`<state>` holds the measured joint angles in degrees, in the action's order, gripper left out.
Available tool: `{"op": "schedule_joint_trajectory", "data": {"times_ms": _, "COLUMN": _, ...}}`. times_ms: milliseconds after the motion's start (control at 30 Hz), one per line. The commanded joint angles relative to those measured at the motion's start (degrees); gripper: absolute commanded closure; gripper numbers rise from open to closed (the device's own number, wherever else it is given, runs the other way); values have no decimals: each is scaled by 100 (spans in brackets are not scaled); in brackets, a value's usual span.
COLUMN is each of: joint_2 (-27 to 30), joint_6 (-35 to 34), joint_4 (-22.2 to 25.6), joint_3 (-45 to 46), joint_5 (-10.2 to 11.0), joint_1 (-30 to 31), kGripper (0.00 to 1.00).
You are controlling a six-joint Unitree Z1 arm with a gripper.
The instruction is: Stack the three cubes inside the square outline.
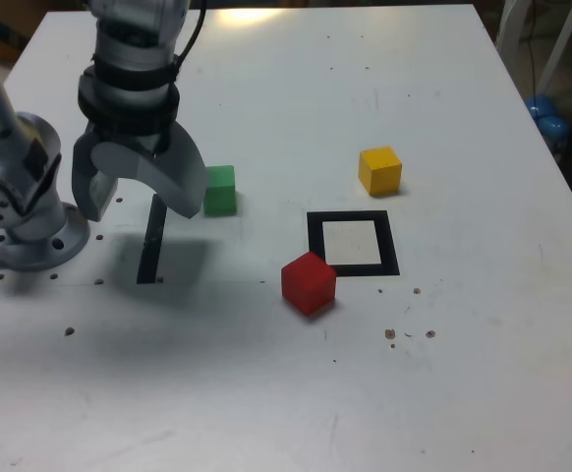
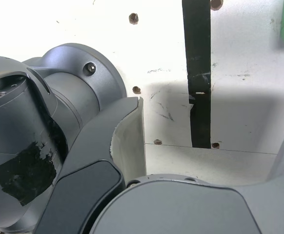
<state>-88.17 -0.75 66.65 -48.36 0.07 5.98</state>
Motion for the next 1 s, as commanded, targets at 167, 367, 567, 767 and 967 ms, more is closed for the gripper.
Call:
{"op": "schedule_joint_trajectory", "data": {"times_ms": 167, "joint_2": -16, "joint_6": 13, "joint_4": 11, "joint_3": 6, "joint_5": 1, "joint_1": 8, "kGripper": 1}}
{"op": "schedule_joint_trajectory", "data": {"times_ms": 367, "joint_2": -13, "joint_6": 13, "joint_4": 8, "joint_3": 21, "joint_5": 1, "joint_1": 8, "kGripper": 1}}
{"op": "schedule_joint_trajectory", "data": {"times_ms": 567, "joint_2": -138, "joint_6": 152, "joint_4": 20, "joint_3": -121, "joint_5": 43, "joint_1": 8, "kGripper": 1}}
{"op": "schedule_joint_trajectory", "data": {"times_ms": 767, "joint_2": -475, "joint_6": 463, "joint_4": 57, "joint_3": -572, "joint_5": 126, "joint_1": 92, "kGripper": 1}}
{"op": "schedule_joint_trajectory", "data": {"times_ms": 967, "joint_2": -873, "joint_6": 649, "joint_4": 191, "joint_3": -1152, "joint_5": 241, "joint_1": 366, "kGripper": 1}}
